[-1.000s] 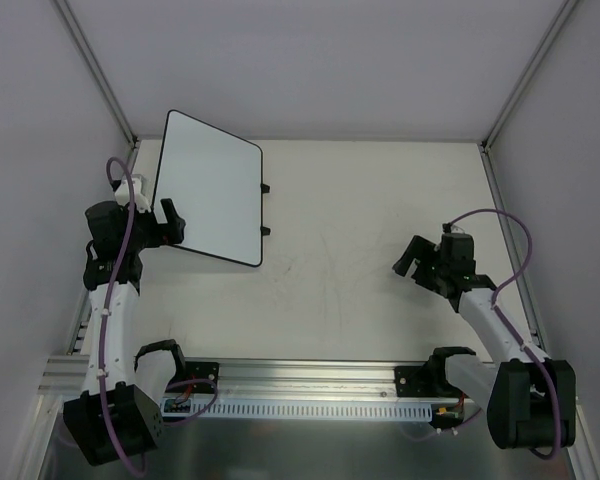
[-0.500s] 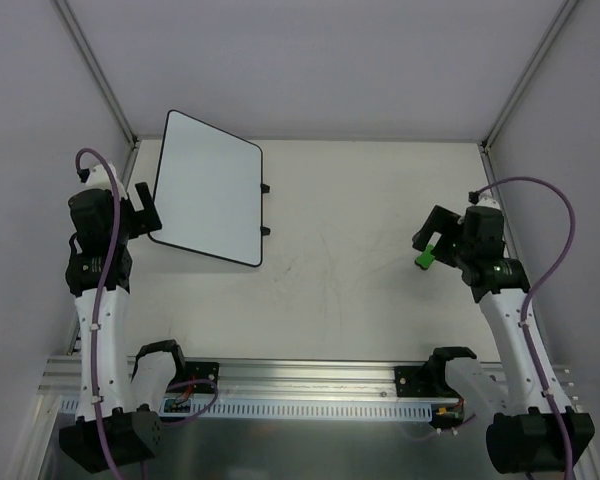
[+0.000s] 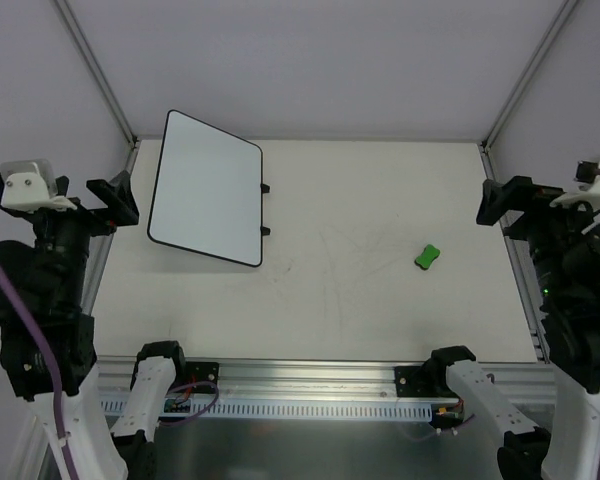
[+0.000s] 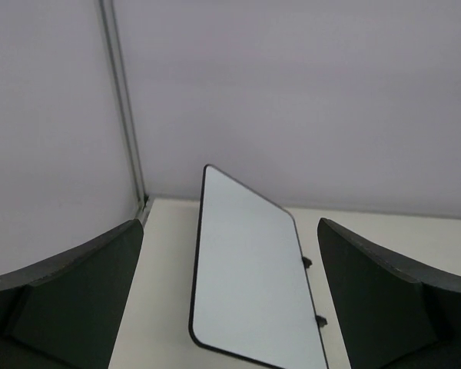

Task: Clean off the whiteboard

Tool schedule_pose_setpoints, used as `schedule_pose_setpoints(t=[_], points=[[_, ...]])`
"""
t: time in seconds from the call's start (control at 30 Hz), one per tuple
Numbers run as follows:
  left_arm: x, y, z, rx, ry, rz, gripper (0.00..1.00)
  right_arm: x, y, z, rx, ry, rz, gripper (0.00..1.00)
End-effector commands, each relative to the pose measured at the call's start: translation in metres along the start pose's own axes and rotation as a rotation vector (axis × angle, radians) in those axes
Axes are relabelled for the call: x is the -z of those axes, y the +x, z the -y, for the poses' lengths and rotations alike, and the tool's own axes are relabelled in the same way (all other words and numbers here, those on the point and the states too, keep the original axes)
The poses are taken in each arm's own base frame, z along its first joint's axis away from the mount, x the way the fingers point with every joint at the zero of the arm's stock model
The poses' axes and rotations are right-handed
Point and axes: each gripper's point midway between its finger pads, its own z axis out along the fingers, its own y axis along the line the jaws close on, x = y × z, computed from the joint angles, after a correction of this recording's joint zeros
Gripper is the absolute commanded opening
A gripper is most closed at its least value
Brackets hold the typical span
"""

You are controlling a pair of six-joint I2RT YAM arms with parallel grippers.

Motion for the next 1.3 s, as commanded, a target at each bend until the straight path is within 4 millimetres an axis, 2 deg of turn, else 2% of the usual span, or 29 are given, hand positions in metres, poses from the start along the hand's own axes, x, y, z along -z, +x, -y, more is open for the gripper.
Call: schedule_pose_setpoints(t=[0.0, 0.07, 0.2, 0.33, 0.53, 0.7, 1.27], points=[[0.024, -0.037, 0.025, 0.007, 0.125, 0.088, 0.99, 0.027, -0.033, 0.012, 0.104, 0.02, 0.095, 0.99], [0.037, -0.052, 0.027, 0.012, 0.137, 0.132, 0.99, 0.046, -0.055, 0.015, 0.106, 0.005, 0.177, 0.99], [0.062, -0.084, 0.025, 0.023, 0.124, 0.23, 0.99, 0.073, -0.078, 0.018, 0.109, -0.02, 0.276, 0.99], [0.079, -0.1, 0.023, -0.008, 0.13, 0.286, 0.99, 0.087, -0.087, 0.026, 0.123, -0.005, 0.332, 0.99], [0.103, -0.118, 0.008, -0.024, 0.07, 0.361, 0.99, 0.094, -0.089, 0.035, 0.15, 0.03, 0.363, 0.99], [0.108, -0.121, 0.004, -0.021, 0.074, 0.376, 0.99, 0.091, -0.09, 0.033, 0.146, 0.02, 0.363, 0.99], [0.099, -0.113, -0.002, -0.032, 0.034, 0.349, 0.99, 0.082, -0.092, 0.024, 0.145, -0.015, 0.363, 0.99]])
